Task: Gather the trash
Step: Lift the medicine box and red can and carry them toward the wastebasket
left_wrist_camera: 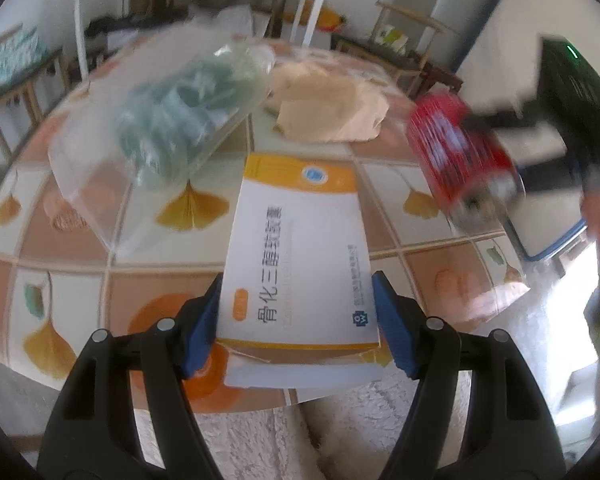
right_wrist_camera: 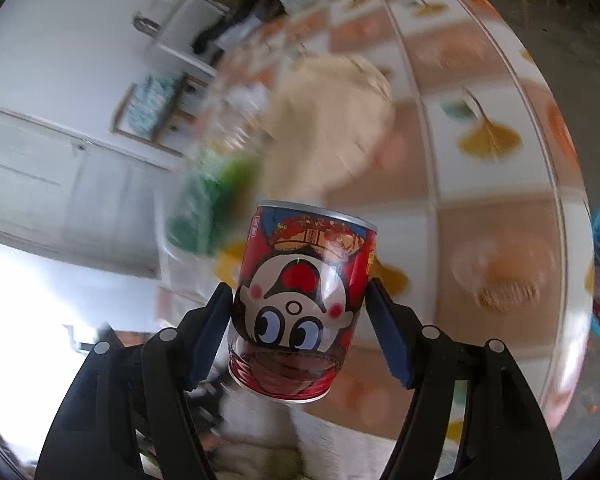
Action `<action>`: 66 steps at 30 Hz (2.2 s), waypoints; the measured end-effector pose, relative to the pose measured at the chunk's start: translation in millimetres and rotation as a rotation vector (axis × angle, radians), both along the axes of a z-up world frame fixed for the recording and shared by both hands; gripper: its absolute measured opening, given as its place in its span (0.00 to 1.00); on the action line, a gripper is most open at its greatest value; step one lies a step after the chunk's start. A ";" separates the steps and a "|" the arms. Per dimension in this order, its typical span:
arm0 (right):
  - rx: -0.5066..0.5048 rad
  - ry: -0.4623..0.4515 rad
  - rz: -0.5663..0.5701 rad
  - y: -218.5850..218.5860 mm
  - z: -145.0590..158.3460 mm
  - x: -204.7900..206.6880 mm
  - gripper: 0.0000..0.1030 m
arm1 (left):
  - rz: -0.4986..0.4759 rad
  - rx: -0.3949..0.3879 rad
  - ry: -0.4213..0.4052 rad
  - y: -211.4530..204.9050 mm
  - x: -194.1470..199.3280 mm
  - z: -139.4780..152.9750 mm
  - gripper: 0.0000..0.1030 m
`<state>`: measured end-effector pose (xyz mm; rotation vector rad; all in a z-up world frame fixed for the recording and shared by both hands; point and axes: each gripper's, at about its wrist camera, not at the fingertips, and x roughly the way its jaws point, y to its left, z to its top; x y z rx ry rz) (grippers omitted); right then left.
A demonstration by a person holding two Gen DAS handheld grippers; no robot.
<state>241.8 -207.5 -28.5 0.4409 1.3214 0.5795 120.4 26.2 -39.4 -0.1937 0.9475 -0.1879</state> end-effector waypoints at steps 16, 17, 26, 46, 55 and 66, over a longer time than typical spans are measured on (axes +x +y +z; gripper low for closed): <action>-0.099 -0.040 0.037 7.9 -21.6 -16.6 0.67 | 0.027 0.082 -0.013 -7.0 4.3 2.6 0.64; -0.095 -0.035 0.038 9.5 -23.0 -17.5 0.67 | 0.027 0.086 -0.015 -7.3 4.1 3.0 0.64; -0.083 -0.019 0.064 22.8 -34.8 -19.7 0.68 | 0.024 0.112 -0.026 -10.3 3.2 4.2 0.64; -0.021 -0.045 0.021 11.3 -32.2 -25.9 0.63 | 0.023 0.109 -0.039 -9.6 -1.5 7.3 0.64; 0.030 -0.050 -0.029 -11.2 -27.1 -30.5 0.63 | 0.017 0.097 -0.056 -10.5 -5.6 11.8 0.64; 0.086 -0.018 -0.092 -26.2 -26.2 -35.0 0.63 | 0.014 0.076 -0.080 -9.8 -11.5 17.6 0.63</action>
